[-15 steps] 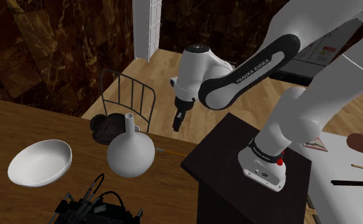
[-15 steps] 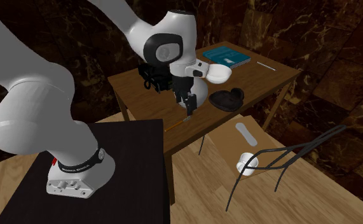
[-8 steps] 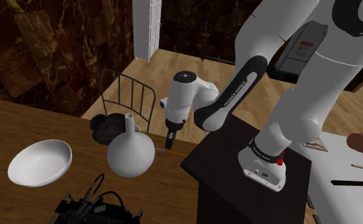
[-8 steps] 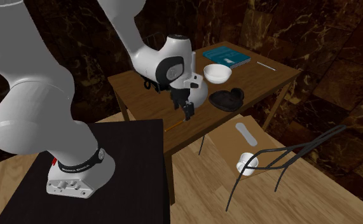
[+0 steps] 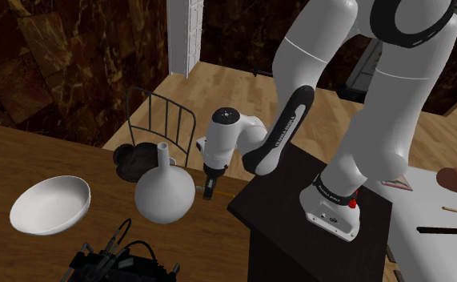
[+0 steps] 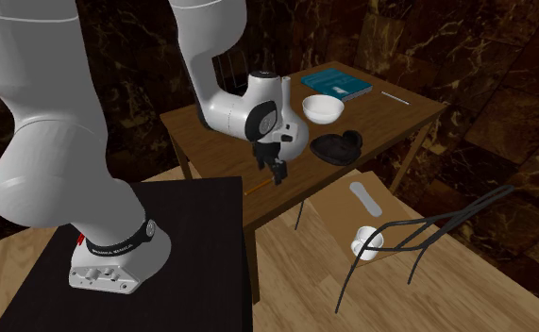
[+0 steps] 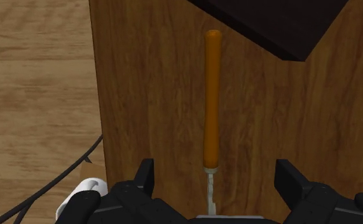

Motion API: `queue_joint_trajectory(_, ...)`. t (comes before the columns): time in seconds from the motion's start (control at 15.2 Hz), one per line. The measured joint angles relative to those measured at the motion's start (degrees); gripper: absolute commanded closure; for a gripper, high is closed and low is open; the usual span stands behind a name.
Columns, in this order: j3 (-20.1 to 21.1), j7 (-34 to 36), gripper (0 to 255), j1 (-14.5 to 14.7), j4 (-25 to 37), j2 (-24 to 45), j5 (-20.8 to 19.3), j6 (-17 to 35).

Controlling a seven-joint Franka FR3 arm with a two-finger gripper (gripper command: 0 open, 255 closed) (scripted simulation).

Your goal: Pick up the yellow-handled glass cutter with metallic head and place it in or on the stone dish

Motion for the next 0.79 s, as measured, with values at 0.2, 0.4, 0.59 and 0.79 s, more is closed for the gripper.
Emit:
queue_joint_trajectory(0.2, -2.54, 2.2, 0, 1.92, 0.88, 2.59, -2.78, 1.71)
queue_joint_trajectory(0.4, -2.91, 2.53, 0, 2.24, 0.91, 2.88, -3.16, 1.99)
queue_joint_trajectory(0.59, -2.95, 2.56, 255, 2.27, 0.91, 2.91, -3.2, 2.02)
queue_joint_trajectory(0.79, -2.95, 2.56, 255, 2.27, 0.91, 2.91, -3.2, 2.02)
